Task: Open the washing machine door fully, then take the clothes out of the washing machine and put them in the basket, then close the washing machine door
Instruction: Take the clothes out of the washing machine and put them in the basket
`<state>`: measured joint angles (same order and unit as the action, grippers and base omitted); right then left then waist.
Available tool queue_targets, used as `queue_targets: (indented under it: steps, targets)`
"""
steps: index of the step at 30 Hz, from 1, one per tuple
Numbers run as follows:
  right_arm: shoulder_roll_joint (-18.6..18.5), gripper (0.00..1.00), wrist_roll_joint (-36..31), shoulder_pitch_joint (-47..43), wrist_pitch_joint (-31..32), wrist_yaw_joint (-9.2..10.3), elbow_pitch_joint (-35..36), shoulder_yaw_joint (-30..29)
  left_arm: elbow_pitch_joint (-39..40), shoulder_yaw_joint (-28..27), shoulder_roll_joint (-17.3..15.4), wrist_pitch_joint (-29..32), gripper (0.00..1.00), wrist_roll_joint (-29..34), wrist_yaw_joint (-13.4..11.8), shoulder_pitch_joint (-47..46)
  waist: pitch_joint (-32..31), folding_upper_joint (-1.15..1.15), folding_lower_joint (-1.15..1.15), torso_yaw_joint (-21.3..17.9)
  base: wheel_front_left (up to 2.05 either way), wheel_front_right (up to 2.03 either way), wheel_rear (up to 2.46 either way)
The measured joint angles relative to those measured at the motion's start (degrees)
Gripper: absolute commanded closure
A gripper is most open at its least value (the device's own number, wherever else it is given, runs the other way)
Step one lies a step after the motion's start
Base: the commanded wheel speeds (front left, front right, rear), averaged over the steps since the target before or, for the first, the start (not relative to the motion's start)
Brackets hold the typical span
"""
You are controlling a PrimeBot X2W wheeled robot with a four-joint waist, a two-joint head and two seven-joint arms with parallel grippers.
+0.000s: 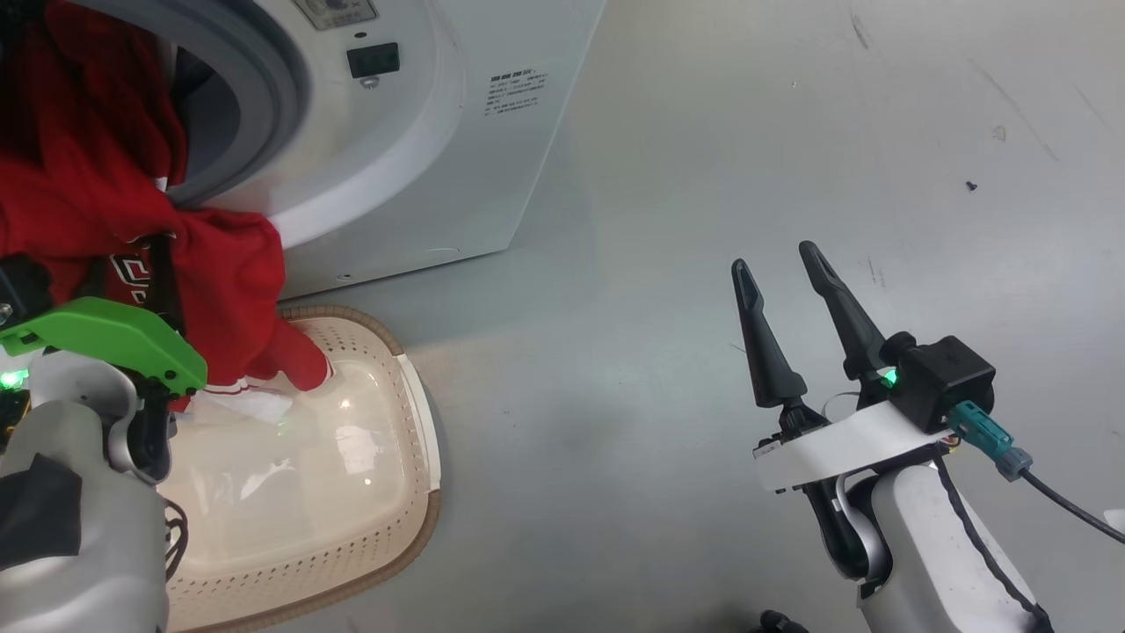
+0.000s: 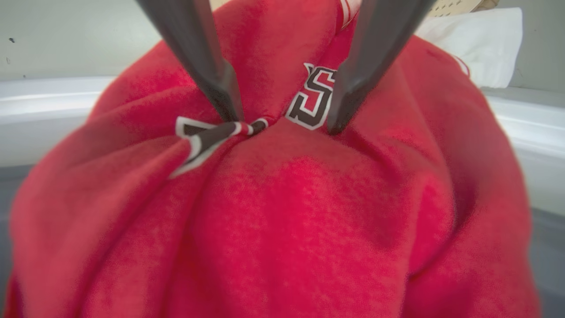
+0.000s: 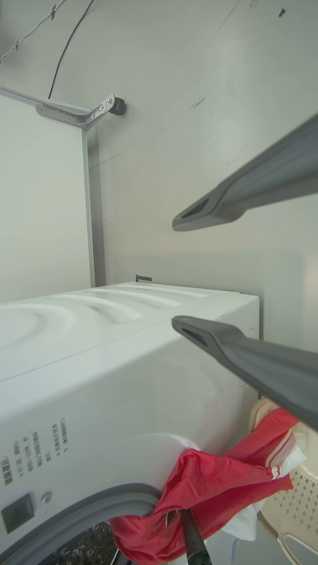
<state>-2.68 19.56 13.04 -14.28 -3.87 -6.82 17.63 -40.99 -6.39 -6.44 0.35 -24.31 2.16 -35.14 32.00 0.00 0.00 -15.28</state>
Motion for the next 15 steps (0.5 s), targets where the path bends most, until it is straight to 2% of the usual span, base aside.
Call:
queue_targets:
  steps: [1, 2, 15]
  targets:
    - [0.0, 0.00, 0.0, 0.2, 0.0, 0.00, 0.0, 0.0, -0.3, 0.0, 0.0, -0.1, 0.69, 0.0, 0.2, -0.2, 0.0, 0.00, 0.00, 0.0, 0.00, 0.00, 0.00]
    - [0.0, 0.00, 0.0, 0.2, 0.0, 0.00, 0.0, 0.0, -0.3, 0.0, 0.0, -0.1, 1.00, 0.0, 0.2, -0.2, 0.0, 0.00, 0.00, 0.0, 0.00, 0.00, 0.00]
    - [0.0, 0.00, 0.0, 0.8, 0.0, 0.49, -0.4, -0.4, -3.8, 0.8, 0.1, -3.6, 1.00, -0.5, 1.8, -1.4, -1.1, 0.00, 0.00, 0.8, 0.00, 0.00, 0.00]
